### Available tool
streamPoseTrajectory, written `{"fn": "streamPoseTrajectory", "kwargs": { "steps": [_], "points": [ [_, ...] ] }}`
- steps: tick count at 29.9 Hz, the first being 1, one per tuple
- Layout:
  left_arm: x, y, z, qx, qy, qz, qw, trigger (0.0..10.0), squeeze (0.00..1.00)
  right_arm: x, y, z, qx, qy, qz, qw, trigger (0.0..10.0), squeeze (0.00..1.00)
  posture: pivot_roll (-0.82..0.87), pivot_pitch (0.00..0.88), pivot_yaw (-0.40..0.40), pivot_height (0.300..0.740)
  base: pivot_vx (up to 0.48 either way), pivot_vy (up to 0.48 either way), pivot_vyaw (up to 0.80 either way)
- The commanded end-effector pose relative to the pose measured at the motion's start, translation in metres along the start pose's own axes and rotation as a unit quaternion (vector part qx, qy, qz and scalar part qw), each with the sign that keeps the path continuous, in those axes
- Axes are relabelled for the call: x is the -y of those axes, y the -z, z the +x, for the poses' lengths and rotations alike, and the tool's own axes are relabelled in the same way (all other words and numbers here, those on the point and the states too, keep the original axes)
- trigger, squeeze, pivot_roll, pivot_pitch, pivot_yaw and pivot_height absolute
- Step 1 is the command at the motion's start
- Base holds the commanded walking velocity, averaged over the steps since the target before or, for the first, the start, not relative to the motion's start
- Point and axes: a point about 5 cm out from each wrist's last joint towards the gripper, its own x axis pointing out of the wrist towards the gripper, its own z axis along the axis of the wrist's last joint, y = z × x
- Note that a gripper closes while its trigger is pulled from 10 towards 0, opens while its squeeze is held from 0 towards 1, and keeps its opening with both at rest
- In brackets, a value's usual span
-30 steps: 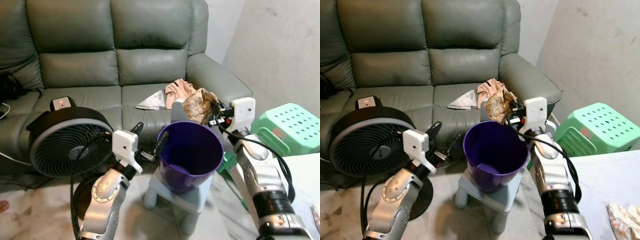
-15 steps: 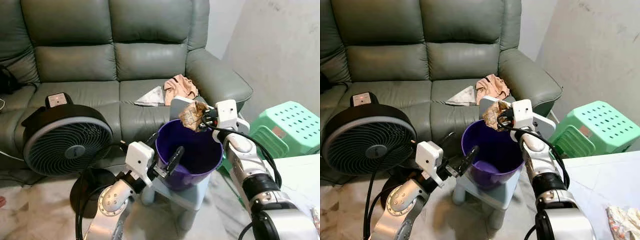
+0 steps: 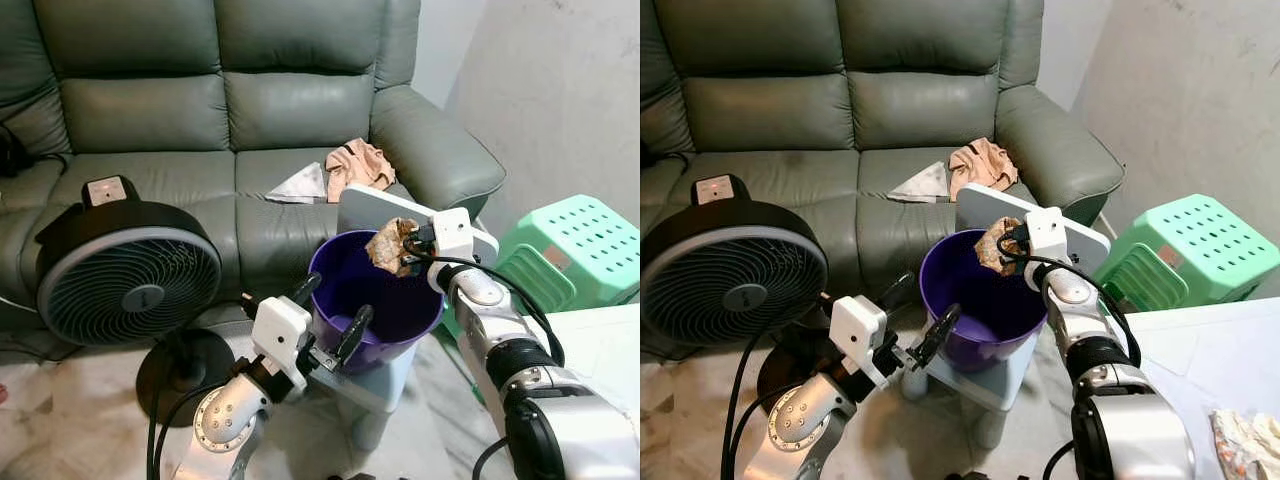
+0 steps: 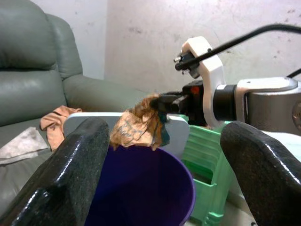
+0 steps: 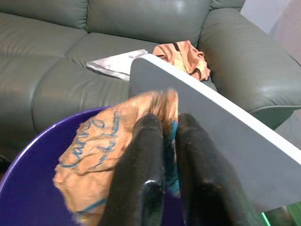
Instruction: Picking trash to rubbish bin
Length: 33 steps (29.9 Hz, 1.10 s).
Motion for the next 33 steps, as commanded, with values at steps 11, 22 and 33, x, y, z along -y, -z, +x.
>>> {"fn": "streamPoseTrajectory", "kwargs": {
  "steps": [11, 22, 33],
  "points": [
    [-0.004, -0.006, 0.002, 0.005, 0.003, 0.013, 1.000, 10.0, 0.00, 0.000, -0.004, 0.000, 0.023, -0.007, 0.024, 0.999, 10.0, 1.00, 0.11, 0.119, -0.109, 0.715, 0.000, 0.000, 0.00],
    [-0.014, -0.008, 0.011, 0.019, -0.012, 0.007, 1.000, 10.0, 0.00, 0.001, -0.006, -0.002, 0.054, -0.014, 0.035, 0.998, 10.0, 1.00, 0.11, 0.064, -0.103, 0.715, 0.000, 0.000, 0.00],
    [-0.053, -0.013, 0.026, 0.028, -0.075, 0.023, 0.997, 10.0, 0.00, 0.009, -0.019, -0.009, 0.126, -0.013, 0.043, 0.991, 10.0, 1.00, 0.10, 0.000, -0.090, 0.715, 0.000, 0.000, 0.00]
  ]
}}
